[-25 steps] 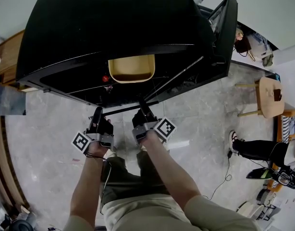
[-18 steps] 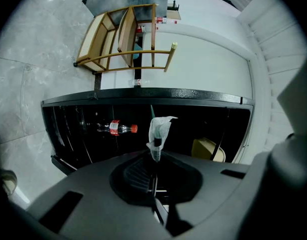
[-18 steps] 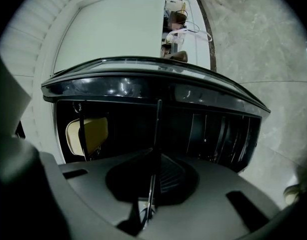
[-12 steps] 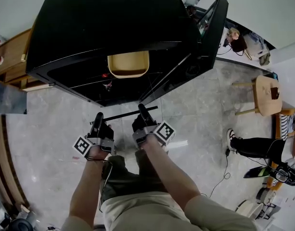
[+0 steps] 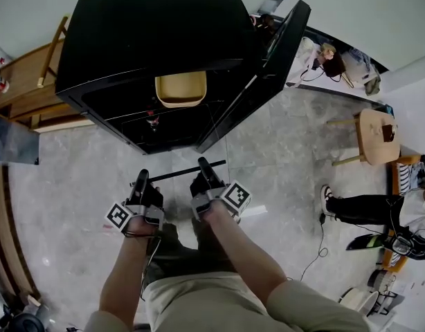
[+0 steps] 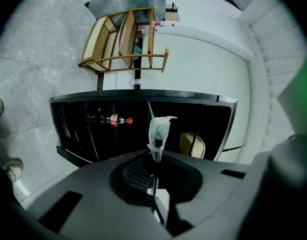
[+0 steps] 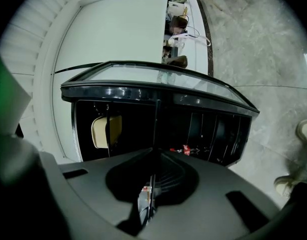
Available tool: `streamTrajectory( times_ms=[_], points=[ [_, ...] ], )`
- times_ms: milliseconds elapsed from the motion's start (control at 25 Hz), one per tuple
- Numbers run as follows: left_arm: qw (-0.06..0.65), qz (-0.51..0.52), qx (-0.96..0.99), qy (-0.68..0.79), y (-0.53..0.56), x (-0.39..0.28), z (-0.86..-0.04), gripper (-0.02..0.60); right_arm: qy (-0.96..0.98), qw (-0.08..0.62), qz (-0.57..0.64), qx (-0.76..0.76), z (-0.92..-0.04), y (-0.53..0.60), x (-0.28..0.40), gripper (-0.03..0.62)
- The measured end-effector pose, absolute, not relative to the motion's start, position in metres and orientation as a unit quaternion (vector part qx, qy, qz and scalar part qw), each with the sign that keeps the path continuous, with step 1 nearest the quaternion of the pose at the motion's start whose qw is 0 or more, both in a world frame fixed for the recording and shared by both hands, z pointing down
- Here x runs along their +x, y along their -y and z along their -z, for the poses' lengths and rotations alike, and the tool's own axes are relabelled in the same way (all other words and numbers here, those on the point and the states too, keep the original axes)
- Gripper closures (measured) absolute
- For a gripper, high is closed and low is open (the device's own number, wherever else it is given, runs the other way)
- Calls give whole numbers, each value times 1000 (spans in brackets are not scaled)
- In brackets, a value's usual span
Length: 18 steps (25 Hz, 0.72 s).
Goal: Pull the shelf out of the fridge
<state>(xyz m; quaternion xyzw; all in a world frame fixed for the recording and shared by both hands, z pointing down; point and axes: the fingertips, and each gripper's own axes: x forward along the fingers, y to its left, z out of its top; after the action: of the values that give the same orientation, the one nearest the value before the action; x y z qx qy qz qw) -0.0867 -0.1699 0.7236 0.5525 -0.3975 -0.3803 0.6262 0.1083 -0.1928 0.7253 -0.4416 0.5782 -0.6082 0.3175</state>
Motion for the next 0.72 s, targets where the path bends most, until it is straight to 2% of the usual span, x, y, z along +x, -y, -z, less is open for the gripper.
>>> streamTrajectory(
  times_ms=[720],
  points=[
    [623,378,570,380,102,-84,-574,571,-594,315,615,-412,-583,125,108,588]
  ],
)
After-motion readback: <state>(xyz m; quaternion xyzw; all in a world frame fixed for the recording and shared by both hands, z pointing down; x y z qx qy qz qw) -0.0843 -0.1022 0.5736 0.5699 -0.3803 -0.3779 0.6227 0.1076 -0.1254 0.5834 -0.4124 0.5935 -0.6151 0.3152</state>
